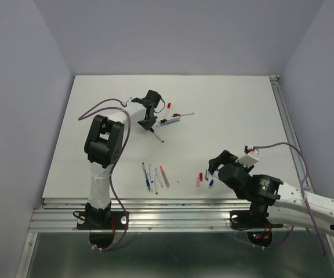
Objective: Open the pen caps
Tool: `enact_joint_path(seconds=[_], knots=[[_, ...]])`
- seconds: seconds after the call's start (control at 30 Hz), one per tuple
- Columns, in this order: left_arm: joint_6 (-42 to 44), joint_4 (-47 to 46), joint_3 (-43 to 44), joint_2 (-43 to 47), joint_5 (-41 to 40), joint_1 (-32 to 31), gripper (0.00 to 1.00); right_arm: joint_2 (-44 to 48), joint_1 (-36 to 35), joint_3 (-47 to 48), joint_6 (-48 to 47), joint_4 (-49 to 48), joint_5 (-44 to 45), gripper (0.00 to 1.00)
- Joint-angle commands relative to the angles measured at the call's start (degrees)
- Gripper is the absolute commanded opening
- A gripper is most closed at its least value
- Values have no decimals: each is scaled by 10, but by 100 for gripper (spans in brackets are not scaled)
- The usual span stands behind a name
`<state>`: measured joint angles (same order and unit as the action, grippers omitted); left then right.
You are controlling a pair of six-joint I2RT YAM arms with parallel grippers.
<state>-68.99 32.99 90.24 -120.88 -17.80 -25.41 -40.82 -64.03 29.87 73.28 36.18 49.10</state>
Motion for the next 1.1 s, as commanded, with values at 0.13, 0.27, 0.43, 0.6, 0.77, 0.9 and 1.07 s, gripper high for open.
enact_joint_path(seconds=[0.13,0.27,0.43,0.6,0.77,0.9,1.07], knots=[[48,-33,-57,53,33,-1,0,7,4,-13,-66,-40,-21,100],[79,-82,-110,126,39,-8,0,10,4,-17,-193,-136,-75,100],[130,-136,-183,243,45,-29,0,-13,3,-34,-311,-275,-209,100],[175,-165,-265,331,43,-74,0,-58,4,-32,-366,-393,-307,100],[152,-200,-342,422,46,-143,0,-115,4,-10,-383,-476,-390,100],[126,-231,-400,487,74,-178,0,-165,3,12,-367,-508,-421,100],[89,-241,-440,545,73,-207,0,-224,3,35,-347,-536,-409,97]])
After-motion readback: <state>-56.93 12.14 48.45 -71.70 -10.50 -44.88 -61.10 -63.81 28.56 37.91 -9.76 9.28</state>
